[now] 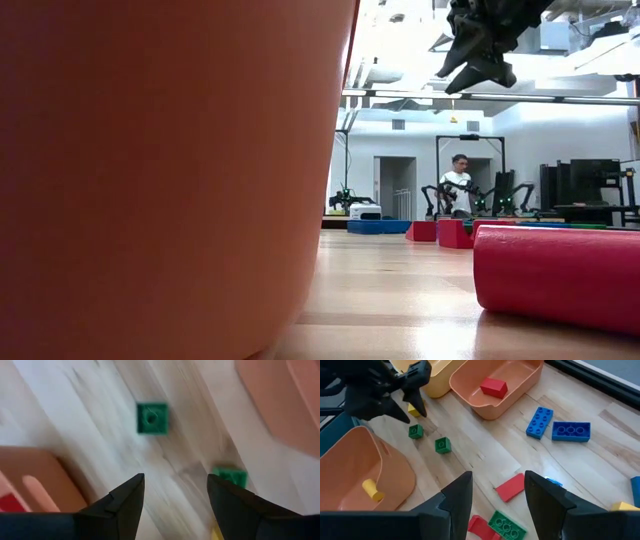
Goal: Sort blocks
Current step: Put the blue game piece into the yellow bin
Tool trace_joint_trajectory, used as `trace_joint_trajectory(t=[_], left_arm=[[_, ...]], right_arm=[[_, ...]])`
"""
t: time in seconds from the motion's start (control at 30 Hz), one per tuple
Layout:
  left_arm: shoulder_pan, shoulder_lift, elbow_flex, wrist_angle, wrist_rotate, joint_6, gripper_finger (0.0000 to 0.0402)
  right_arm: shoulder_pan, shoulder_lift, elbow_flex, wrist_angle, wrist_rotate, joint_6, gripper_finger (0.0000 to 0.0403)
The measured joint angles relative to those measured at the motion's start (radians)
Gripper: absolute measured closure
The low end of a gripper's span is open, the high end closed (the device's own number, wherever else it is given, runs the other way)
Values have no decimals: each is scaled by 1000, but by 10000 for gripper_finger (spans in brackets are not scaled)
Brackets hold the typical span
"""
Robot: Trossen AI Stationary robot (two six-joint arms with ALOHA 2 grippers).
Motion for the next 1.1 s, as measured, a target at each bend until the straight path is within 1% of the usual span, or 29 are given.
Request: trace_joint_trajectory(t=[0.17, 0.27, 0.37, 0.43, 0.5, 0.53, 0.67, 0.73, 0.8, 0.87, 0.9, 0.97, 1.1], left_arm=[[-10, 0, 4, 104, 29, 15, 191], [-15, 0, 4, 151, 31, 16, 191], [-15, -3, 18, 160, 30, -68, 191], [-7, -9, 31, 159, 16, -143, 191], [5, -27, 35, 153, 4, -204, 191], [11, -35, 35, 145, -3, -230, 191], [32, -87, 23, 138, -46, -341, 191], [39, -116, 21, 130, -75, -396, 191], [45, -148, 21, 138, -109, -452, 191], [51, -180, 21, 171, -143, -510, 191], [55, -196, 21, 198, -152, -536, 191], [67, -228, 21, 244, -159, -571, 191], [90, -291, 21, 341, -162, -592, 191]], right_arm=[[0, 0, 0, 10, 1, 3, 209], [1, 0, 0, 51, -3, -4, 209], [10, 10, 0, 81, -22, -19, 209], [37, 18, 0, 91, -28, -60, 209], [91, 24, 0, 98, -26, -105, 209], [125, 24, -1, 100, -7, -110, 209], [331, 9, -59, 113, 152, -63, 209], [428, -1, -102, 104, 204, -7, 209], [503, 8, -138, 100, 204, 45, 209], [555, 28, -170, 100, 187, 82, 209], [570, 44, -178, 82, 172, 94, 209], [588, 73, -177, 101, 150, 103, 209], [605, 115, -176, 111, 145, 64, 209]])
